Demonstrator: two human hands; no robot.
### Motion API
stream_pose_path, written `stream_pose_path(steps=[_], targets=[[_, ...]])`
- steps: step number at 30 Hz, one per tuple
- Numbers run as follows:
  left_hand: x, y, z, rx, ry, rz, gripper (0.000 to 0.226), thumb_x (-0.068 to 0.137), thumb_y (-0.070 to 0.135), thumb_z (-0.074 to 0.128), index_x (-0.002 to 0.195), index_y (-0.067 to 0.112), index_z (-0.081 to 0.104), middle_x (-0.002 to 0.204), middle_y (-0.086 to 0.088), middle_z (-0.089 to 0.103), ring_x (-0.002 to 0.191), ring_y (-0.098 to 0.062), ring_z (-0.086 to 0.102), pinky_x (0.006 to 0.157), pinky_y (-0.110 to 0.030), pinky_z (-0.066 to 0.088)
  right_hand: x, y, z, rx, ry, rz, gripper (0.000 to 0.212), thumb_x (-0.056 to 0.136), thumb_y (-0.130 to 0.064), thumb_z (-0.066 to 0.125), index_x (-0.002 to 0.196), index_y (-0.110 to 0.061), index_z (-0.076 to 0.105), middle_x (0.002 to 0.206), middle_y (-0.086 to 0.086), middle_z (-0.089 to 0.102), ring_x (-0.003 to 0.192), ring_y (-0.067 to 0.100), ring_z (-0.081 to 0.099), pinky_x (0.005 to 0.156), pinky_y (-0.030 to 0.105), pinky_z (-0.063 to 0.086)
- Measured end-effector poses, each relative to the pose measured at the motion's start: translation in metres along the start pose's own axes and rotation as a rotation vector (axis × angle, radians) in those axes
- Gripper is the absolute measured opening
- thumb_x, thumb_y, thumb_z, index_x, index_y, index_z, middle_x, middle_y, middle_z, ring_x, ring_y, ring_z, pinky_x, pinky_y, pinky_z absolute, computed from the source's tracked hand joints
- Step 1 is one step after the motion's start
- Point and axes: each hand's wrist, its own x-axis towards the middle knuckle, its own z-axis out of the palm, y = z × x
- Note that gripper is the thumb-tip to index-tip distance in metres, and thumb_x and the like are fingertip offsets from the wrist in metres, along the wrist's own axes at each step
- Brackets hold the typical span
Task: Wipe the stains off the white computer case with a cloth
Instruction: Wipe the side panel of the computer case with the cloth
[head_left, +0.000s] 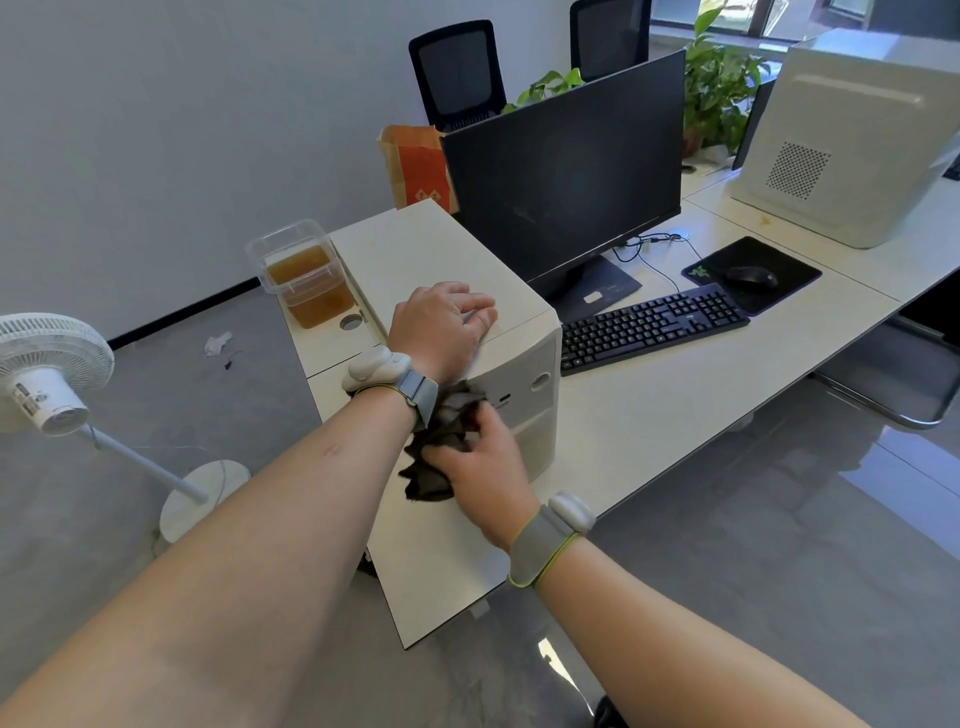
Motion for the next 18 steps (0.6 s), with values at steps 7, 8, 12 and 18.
stream_pose_path(steps=[7,8,12,18], targets=[[-0.002,0.000,0.000,-0.003,0.010,0.004,0.030,0.099,0.053,0.054,0.119,0.042,0.073,0.140,0.014,0.060,0.128,-0.017,0.049,0.107,-0.038,0.033,0.008,0.010,-0.027,0.037,0.145,0.269,0.034,0.070,-0.004,0.072,0.102,-0.012,0.066,0.097,0.016,0.073,0.085,0.036,0.073,0.077,0.055,0.063],[-0.001,0.000,0.000,-0.002,0.009,0.003,0.030,0.099,0.053,0.053,0.119,0.042,0.073,0.140,0.014,0.060,0.128,-0.017,0.049,0.106,-0.037,0.033,0.008,0.011,-0.035,0.053,0.207,0.289,0.032,0.069,-0.003,0.071,0.100,-0.011,0.067,0.095,0.017,0.072,0.082,0.034,0.070,0.075,0.049,0.062],[-0.001,0.002,-0.001,-0.004,0.010,0.009,0.031,0.099,0.054,0.053,0.119,0.042,0.073,0.139,0.013,0.060,0.128,-0.018,0.049,0.108,-0.039,0.034,0.014,0.008,-0.064,0.261,0.537,0.265,0.023,0.078,-0.001,0.060,0.098,-0.010,0.065,0.086,0.014,0.065,0.070,0.028,0.060,0.057,0.033,0.053],[0.000,0.001,-0.001,0.002,0.011,0.005,0.031,0.099,0.055,0.053,0.119,0.042,0.073,0.140,0.014,0.060,0.129,-0.018,0.049,0.108,-0.039,0.033,0.036,0.024,-0.077,0.213,0.570,0.231,0.029,0.077,-0.007,0.058,0.098,-0.027,0.063,0.098,0.012,0.071,0.090,0.038,0.072,0.080,0.055,0.063]])
